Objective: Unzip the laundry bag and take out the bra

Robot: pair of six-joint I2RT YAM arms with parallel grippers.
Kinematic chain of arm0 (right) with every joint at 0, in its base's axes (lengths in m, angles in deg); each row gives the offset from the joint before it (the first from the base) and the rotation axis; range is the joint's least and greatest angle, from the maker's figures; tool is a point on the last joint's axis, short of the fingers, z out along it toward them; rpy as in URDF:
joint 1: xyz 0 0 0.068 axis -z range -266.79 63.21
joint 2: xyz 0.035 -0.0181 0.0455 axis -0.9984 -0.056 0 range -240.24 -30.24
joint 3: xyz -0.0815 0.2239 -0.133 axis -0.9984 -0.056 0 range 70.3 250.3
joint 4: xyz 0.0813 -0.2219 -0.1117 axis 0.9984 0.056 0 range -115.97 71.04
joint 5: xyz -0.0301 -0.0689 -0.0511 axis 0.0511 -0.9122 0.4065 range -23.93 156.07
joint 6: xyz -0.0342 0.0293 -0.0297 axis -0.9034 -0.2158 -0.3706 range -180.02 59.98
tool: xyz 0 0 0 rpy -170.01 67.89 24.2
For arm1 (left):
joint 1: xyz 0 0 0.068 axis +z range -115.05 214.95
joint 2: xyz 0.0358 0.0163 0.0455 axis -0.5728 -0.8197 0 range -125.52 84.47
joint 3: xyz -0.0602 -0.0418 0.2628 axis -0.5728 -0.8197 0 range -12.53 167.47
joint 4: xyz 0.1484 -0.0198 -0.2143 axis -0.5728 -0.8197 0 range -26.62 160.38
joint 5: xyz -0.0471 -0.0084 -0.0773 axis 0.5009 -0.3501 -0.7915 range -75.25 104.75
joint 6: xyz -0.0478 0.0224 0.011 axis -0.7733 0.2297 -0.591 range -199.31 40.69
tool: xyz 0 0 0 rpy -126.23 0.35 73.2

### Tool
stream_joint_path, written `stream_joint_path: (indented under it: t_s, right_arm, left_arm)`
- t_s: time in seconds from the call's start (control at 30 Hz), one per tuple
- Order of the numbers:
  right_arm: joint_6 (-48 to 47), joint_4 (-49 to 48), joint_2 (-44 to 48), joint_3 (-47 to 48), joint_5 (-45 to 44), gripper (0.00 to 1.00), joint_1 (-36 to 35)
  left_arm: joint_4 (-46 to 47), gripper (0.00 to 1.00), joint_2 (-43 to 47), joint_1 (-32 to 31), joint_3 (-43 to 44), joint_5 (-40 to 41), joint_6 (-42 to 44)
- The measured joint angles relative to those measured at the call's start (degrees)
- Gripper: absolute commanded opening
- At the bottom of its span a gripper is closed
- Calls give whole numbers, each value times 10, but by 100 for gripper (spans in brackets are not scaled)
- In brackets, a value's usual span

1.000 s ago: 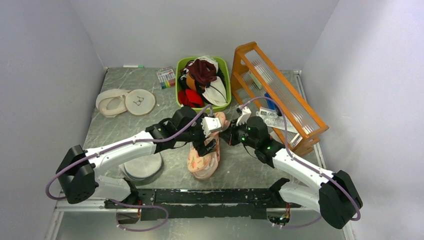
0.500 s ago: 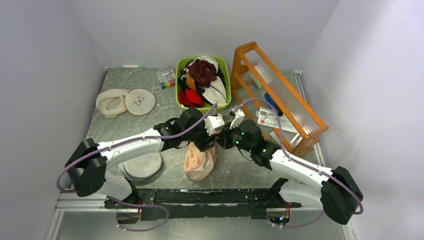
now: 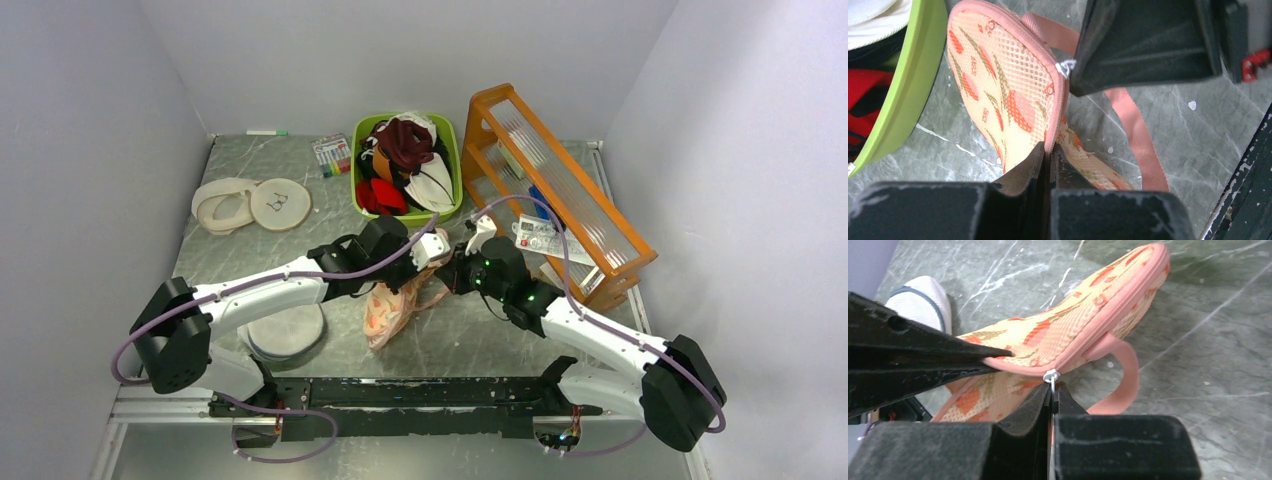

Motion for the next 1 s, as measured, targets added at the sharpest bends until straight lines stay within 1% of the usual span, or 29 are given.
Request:
stream_joint_path:
  t_s: [0.27,0.3,0.47,0.57,0.7,0.8,0.83,0.87,1.0]
  right_arm:
    - [-40,36,-9,23,-4,0,42]
    - [-43,37,-13,26,-3,0,49]
    - [-62,48,-42,44,7,0,84]
    - [-73,50,-41,49,22,0,88]
    - [-78,49,-21,45,53,0,92]
    - [-75,44,4,36,81,0,93]
    - [-72,40,11,30,90,0,93]
    - [-69,36,16,24,97,0,94]
    - [-43,15,26,-7,129,0,93]
  left_arm:
    - [-13,8,3,-17,2,-22,41]
    - [-13,7,8,-18,1,-28,45]
    - [-13,7,42,-21,-13,-36,60]
    - [-14,9,46,-21,-15,-29,64]
    - [-24,11,46,-22,-16,12,67]
    - [-29,18,46,-22,-16,46,67]
    - [-30,23,46,-23,-16,54,67]
    - [-31,28,46,-23,-16,61,68]
    - [-33,53,48,-23,-19,71,71]
